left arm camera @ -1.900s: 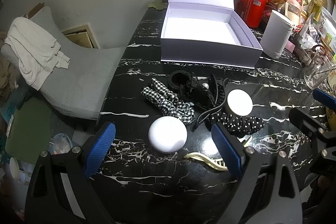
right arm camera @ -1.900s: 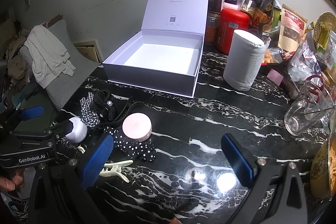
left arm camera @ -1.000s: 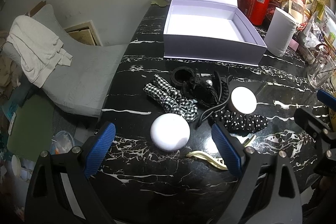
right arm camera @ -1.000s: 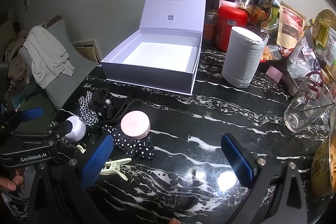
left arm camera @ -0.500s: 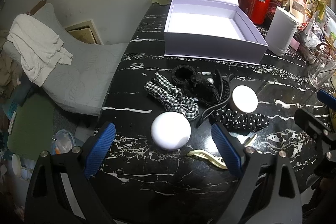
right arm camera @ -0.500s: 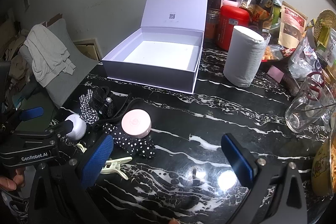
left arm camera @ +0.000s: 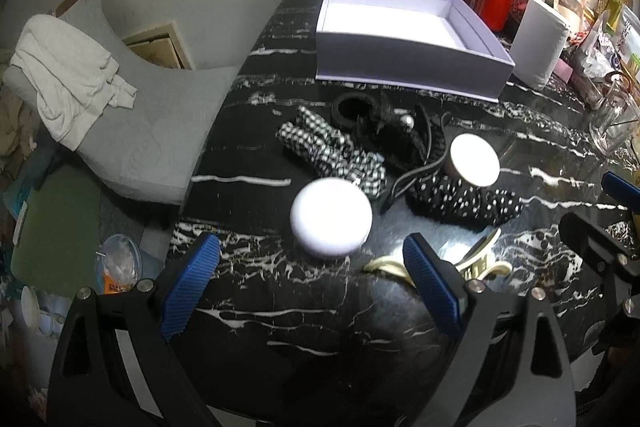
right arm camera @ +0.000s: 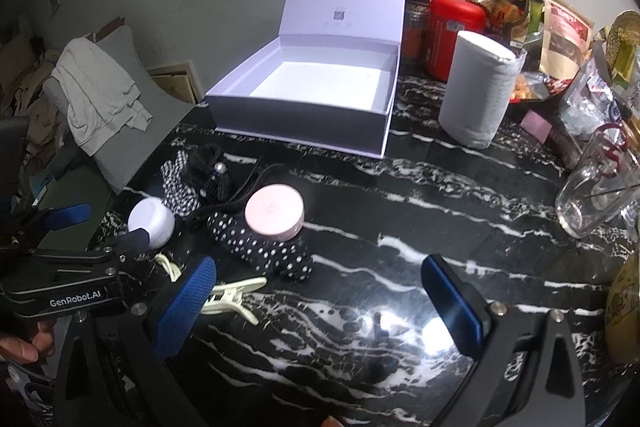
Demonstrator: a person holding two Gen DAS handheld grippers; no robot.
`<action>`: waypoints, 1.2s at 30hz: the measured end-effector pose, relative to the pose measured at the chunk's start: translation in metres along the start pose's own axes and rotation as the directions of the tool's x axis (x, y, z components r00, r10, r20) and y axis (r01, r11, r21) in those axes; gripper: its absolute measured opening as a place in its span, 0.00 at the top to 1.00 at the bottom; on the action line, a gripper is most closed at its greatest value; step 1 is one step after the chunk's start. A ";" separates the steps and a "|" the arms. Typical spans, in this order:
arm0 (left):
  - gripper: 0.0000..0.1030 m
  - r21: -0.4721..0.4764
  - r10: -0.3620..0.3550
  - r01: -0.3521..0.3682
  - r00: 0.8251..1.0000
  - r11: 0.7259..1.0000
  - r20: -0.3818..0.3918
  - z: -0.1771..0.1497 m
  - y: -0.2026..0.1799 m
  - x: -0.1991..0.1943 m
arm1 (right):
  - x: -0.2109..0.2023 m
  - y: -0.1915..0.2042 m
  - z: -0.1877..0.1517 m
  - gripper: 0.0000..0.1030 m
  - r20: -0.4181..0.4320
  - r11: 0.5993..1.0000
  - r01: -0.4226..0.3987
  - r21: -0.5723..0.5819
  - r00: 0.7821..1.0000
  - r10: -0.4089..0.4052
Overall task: Organize objects
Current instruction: 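Move the right gripper toward the cream claw hair clip and grasp it, then lift the cream hair clip with the right gripper while the left gripper approaches the white ball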
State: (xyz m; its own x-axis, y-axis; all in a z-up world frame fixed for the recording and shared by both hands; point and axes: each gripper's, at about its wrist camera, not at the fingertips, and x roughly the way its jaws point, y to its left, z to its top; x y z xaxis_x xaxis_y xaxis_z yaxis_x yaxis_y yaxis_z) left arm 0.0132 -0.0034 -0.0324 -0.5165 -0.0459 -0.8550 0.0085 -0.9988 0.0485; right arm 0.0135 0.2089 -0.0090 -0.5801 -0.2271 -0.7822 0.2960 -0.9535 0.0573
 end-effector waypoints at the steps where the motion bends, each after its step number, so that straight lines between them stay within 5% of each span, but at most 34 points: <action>1: 0.10 0.000 -0.001 0.001 1.000 1.000 -0.005 -0.002 0.000 0.001 | 0.001 0.001 -0.001 0.00 -0.004 1.000 -0.004 0.000 1.000 0.004; 21: 0.10 -0.019 -0.072 0.071 0.997 0.997 -0.039 -0.006 0.023 0.020 | 0.045 0.036 -0.017 0.00 -0.191 0.985 -0.161 -0.057 0.970 0.147; 36: 0.10 0.013 -0.123 0.124 0.991 0.992 -0.045 0.006 0.015 0.033 | 0.078 0.061 -0.013 0.00 -0.280 0.971 -0.211 -0.117 0.944 0.171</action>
State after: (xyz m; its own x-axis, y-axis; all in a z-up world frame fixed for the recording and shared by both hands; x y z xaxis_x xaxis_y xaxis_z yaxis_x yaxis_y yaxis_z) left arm -0.0085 -0.0200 -0.0566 -0.4749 0.0765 -0.8767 -0.0663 -0.9965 -0.0510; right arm -0.0034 0.1354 -0.0745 -0.2845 -0.3222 -0.9029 0.4979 -0.8545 0.1481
